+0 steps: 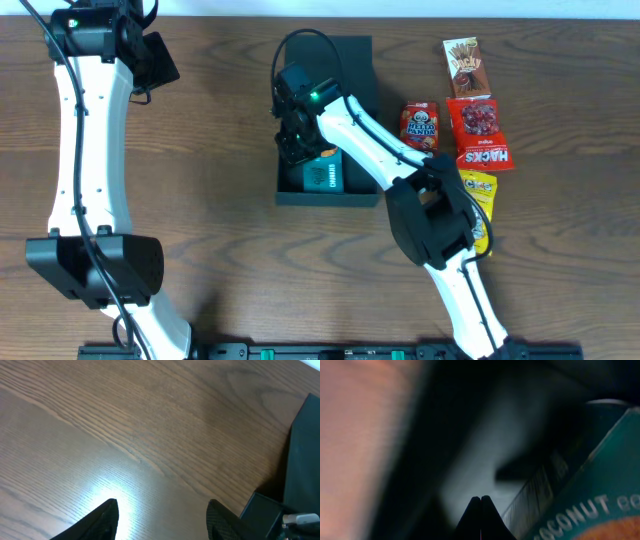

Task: Pack container
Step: 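Lower the cookie box into the black box's right side and release, then move the right gripper back to the Pocky box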

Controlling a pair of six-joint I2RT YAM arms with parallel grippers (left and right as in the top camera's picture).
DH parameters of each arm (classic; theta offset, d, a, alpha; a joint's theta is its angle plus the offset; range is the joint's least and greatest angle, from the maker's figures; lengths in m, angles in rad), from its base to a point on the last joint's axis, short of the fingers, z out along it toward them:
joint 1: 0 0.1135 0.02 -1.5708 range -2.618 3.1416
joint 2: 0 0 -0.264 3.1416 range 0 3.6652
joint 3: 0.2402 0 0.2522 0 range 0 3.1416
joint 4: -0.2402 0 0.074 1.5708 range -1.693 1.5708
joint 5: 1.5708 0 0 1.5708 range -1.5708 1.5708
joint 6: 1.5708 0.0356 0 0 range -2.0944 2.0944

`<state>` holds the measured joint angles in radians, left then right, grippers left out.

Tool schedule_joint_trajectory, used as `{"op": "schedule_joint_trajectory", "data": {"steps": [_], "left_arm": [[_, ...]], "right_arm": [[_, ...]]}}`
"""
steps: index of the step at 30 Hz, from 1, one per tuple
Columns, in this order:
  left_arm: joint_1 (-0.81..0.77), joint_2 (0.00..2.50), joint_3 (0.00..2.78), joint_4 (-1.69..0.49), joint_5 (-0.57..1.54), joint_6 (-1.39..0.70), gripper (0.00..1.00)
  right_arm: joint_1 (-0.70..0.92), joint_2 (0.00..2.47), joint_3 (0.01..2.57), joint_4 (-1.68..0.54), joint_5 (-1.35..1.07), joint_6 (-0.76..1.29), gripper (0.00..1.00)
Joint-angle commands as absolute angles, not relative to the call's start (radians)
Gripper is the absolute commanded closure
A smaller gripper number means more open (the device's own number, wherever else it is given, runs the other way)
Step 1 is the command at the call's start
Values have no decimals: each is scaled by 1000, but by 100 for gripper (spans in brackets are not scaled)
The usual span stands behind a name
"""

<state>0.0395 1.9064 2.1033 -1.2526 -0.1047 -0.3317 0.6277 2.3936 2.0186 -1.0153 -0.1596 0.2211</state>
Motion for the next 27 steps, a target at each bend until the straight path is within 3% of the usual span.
{"op": "schedule_joint_trajectory", "data": {"steps": [1, 4, 15, 22, 27], "left_arm": [[46, 1913, 2108, -1255, -111, -313, 42], [46, 1913, 2108, -1256, -111, -314, 42], [46, 1913, 2107, -1255, -111, -314, 42], [46, 1913, 2107, -1255, -111, -314, 42], [46, 1913, 2107, -1256, -115, -314, 42]], "right_arm": [[632, 2402, 2014, -1046, 43, 385, 98], [631, 2402, 2014, -1087, 111, 459, 98], [630, 2402, 2014, -1150, 233, 442, 98], [630, 2401, 2015, -1182, 212, 343, 99], [629, 2320, 2087, -1239, 40, 218, 99]]}}
